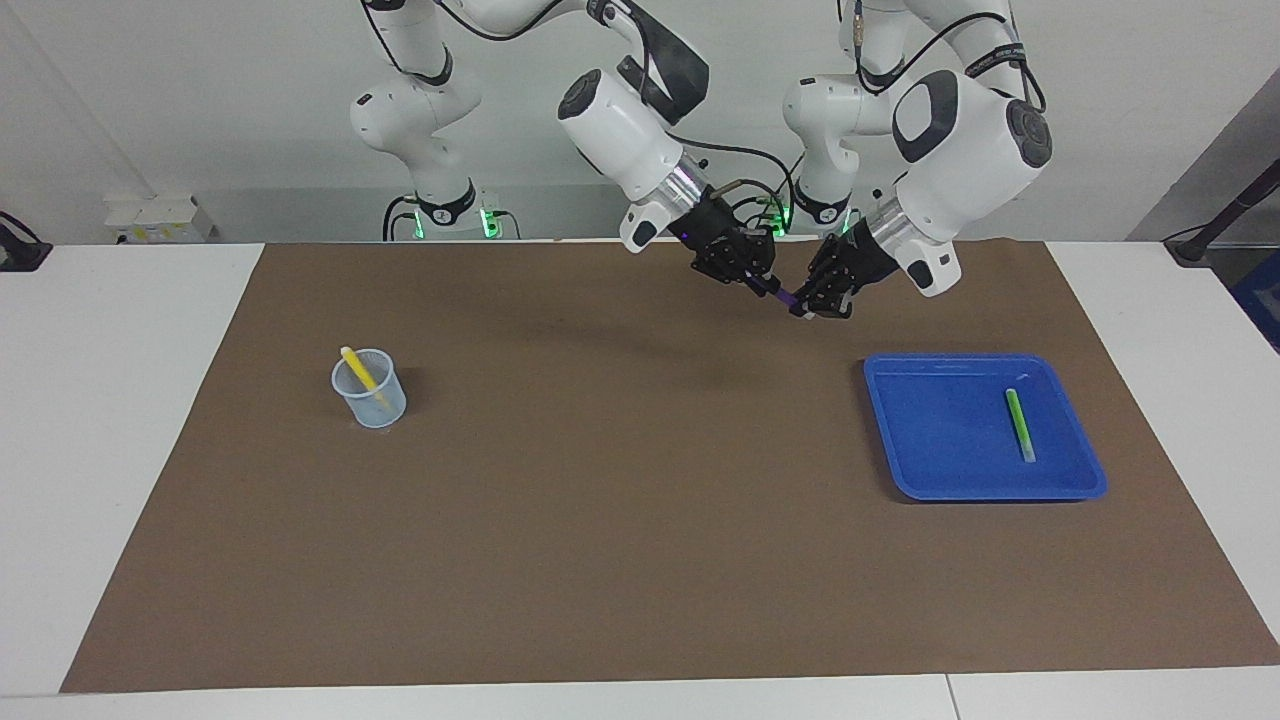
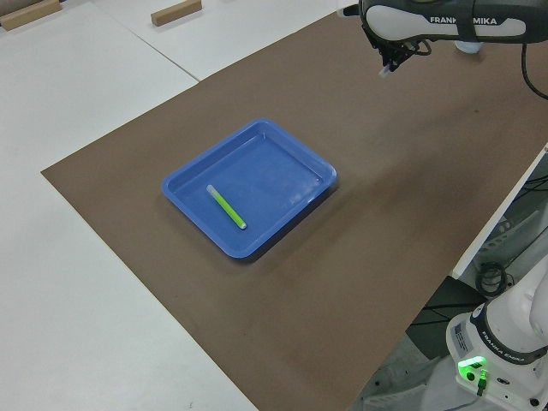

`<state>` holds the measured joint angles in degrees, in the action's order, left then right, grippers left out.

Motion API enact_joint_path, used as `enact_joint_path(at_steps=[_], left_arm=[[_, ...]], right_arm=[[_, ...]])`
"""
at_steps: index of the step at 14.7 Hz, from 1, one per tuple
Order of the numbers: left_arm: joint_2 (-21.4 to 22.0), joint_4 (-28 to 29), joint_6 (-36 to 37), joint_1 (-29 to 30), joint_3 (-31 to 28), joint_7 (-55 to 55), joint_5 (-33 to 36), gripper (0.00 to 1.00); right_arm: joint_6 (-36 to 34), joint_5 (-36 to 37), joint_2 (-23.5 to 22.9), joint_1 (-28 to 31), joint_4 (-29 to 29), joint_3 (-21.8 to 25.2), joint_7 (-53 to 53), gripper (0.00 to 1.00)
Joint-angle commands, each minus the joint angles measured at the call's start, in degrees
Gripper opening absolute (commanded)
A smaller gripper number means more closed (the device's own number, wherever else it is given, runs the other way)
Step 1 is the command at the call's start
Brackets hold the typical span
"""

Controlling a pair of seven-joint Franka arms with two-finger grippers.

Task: Transfer and insert pens with both arms
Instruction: 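Grasp the purple pen tip with the right gripper near the left gripper, then open the left gripper while the right gripper pulls the purple pen away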

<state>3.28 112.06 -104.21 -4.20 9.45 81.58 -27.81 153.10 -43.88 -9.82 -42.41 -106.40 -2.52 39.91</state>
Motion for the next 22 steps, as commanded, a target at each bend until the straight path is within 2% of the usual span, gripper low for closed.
enact_joint_path(at_steps=[1, 2, 3, 4, 5, 7, 11, 14, 16, 19, 22], left_arm=[[2.1, 2.1, -0.6, -0.8, -0.7, 0.3, -0.5, 0.0], [2.1, 2.1, -0.6, -0.8, -0.7, 0.2, -0.5, 0.0], [2.1, 2.1, -0.7, -0.8, -0.7, 0.0, -0.5, 0.1], [2.2, 2.4, -1.3, -0.8, -0.7, -0.1, -0.5, 0.71], [2.5, 2.5, -2.0, -0.8, -0.6, -0.3, -0.5, 1.0], [2.8, 2.6, -2.7, -0.9, -0.6, -0.5, -0.5, 1.0], [2.9, 2.6, -2.6, -0.4, -0.7, -6.8, -0.5, 1.0], [2.9, 2.6, -1.9, 0.6, -1.3, -22.7, 0.1, 1.0], [2.9, 2.6, -0.7, 3.4, -1.3, -32.9, 1.3, 1.0], [2.9, 2.5, 1.3, 5.9, -1.4, -49.9, 6.5, 1.0], [3.0, 2.5, 1.3, 8.7, -1.4, -65.1, 11.9, 1.0]], right_arm=[[-0.2, -0.4, -0.5, 0.5, 0.3, 0.0, -1.2, 0.0], [-0.3, -0.4, -0.5, 0.7, 0.4, 0.1, -1.2, 0.0], [-0.3, -0.4, -0.5, 0.7, 0.4, 0.1, -1.2, 0.0], [-0.4, -0.4, -0.5, 0.7, 0.3, 0.0, -1.2, 0.0], [-0.7, -0.4, -0.5, 0.8, 0.3, 0.1, -1.4, 0.0], [-2.6, -0.4, -0.4, 1.9, 0.3, 0.1, -4.5, 0.0], [-15.9, 0.5, 1.1, 8.8, 0.7, 0.4, -17.1, 0.0], [-25.3, 5.6, 2.5, 14.9, 0.6, 0.5, -26.4, 0.0], [-31.7, 9.6, 3.7, 18.8, 0.8, 0.5, -32.9, 0.0], [-42.8, 14.7, 7.3, 25.2, 0.8, 0.5, -42.8, 0.0], [-50.9, 21.3, 9.0, 31.0, 1.0, 0.6, -52.3, 0.0]])
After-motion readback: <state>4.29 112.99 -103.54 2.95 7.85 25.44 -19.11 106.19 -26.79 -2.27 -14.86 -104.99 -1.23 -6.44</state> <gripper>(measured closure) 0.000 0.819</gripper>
